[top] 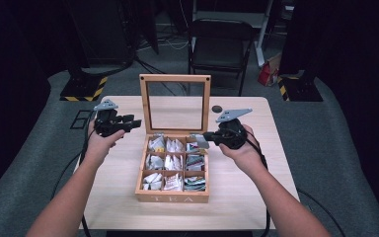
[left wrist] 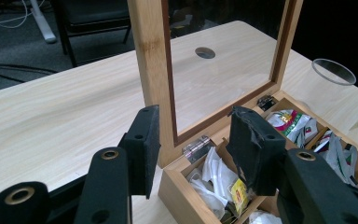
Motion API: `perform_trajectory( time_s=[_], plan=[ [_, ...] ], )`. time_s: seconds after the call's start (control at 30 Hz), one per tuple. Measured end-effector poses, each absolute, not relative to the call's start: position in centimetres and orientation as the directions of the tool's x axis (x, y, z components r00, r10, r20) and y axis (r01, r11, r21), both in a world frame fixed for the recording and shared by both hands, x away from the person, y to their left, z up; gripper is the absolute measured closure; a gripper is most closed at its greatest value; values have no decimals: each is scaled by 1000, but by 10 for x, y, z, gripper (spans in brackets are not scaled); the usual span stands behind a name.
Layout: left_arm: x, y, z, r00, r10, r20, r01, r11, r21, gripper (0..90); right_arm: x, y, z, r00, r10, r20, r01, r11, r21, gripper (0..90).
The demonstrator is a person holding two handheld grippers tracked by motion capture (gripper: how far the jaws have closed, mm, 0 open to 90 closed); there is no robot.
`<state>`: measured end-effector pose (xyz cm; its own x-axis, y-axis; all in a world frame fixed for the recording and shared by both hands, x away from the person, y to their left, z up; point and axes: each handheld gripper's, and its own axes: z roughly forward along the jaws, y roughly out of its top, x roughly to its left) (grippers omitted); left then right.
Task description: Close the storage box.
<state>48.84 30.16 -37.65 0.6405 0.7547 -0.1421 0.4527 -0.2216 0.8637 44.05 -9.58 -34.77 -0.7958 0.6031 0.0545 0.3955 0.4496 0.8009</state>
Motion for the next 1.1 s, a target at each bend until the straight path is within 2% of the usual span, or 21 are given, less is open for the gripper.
perform_trajectory(
  time_s=[0.3, 1.1],
  plan=[
    [489, 301, -376, 643, 753, -141, 454, -227, 862, 532, 449, -123, -348, -748, 662, 50, 427, 422, 800, 900],
    [493, 304, -379, 636, 758, -147, 461, -220, 860, 530, 476, -161, -351, -660, 750, 40, 481, 380, 790, 900]
  ],
)
